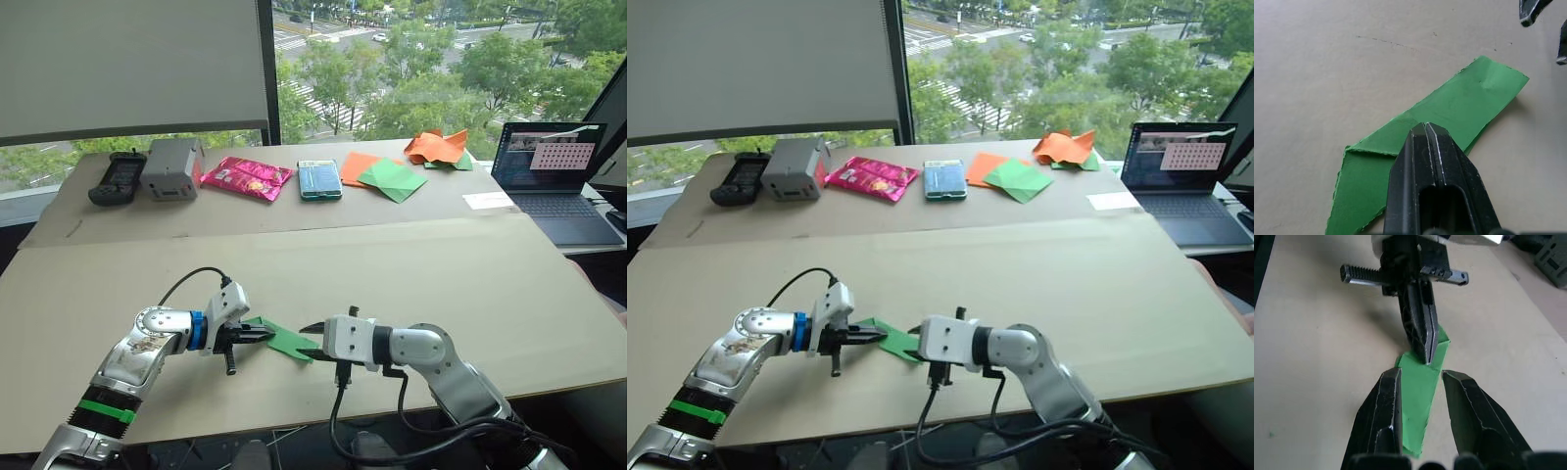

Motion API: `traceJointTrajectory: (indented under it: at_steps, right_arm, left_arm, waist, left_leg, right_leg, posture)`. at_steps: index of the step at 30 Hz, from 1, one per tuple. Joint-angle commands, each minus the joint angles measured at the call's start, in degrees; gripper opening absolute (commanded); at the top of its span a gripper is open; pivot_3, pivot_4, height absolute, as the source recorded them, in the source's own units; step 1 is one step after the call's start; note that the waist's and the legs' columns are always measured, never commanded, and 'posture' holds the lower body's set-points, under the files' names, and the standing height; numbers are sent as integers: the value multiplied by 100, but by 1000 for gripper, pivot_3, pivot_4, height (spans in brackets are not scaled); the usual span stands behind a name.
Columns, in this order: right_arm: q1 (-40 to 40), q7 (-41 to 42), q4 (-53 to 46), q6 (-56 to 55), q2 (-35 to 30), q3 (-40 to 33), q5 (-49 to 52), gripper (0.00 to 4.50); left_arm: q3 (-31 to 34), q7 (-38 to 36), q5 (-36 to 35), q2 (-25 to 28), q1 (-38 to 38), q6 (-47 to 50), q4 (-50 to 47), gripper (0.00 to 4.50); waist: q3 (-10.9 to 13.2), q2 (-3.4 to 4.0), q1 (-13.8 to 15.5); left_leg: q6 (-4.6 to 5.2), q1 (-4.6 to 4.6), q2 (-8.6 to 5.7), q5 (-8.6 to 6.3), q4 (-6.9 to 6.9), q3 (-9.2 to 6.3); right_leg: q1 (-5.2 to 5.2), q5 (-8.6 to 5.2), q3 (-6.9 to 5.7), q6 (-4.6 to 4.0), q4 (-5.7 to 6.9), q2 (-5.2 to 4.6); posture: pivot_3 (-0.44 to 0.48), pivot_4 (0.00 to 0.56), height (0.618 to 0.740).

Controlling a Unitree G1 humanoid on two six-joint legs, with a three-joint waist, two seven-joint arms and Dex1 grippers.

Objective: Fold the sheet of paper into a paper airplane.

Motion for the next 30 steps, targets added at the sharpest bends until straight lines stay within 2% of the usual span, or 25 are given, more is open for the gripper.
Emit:
traceJointTrajectory:
  at_steps: [1, 5, 8, 10, 20, 30]
  right_arm:
    - [-215, -314, 145, 454, 217, -18, 30, 1520]
    - [-305, -645, 645, 643, 423, 165, -169, 1520]
    - [-318, -801, 967, 588, 559, 271, -204, 749]
    - [-322, -853, 1079, 568, 632, 337, -203, 76]
    - [-329, -968, 1318, 709, 828, 464, -190, 33]
    - [-286, -947, 1717, 1267, 633, 729, -432, 33]
  left_arm:
    - [-94, 30, 164, 18, 73, -42, 25, 0]
    - [-128, 94, 299, 45, 103, -165, 119, 0]
    - [-168, 108, 358, 22, 105, -208, 155, 0]
    - [-169, 115, 378, 0, 111, -223, 183, 0]
    - [-173, 126, 414, -2, 123, -230, 162, 0]
    - [-143, 133, 408, 20, 145, -239, 133, 0]
  waist:
    - [-2, 4, 10]
    - [-5, 2, 29]
    - [-6, 7, 20]
    - [-9, 11, 14]
    - [-12, 14, 12]
    - [-44, 24, -4]
  left_leg:
    - [0, 0, 0, 0, 1, 0]
    - [3, -2, -1, 2, 4, 2]
    - [6, -3, -1, 4, 2, 2]
    - [6, 0, -1, 4, 1, 1]
    - [3, 1, -1, 2, 2, 0]
    - [1, 5, -1, 1, 2, 0]
  right_leg:
    - [1, 0, 0, 0, 1, 0]
    - [5, 0, 0, -1, 0, -1]
    - [4, 1, 0, -1, 4, -1]
    - [3, 1, 0, -1, 12, 0]
    - [1, 0, 0, -1, 23, 0]
    - [2, 0, 0, -1, 25, 0]
  posture:
    - [0, 150, 725]
    - [0, 150, 725]
    - [0, 150, 725]
    - [0, 150, 725]
    - [0, 150, 725]
    - [0, 150, 725]
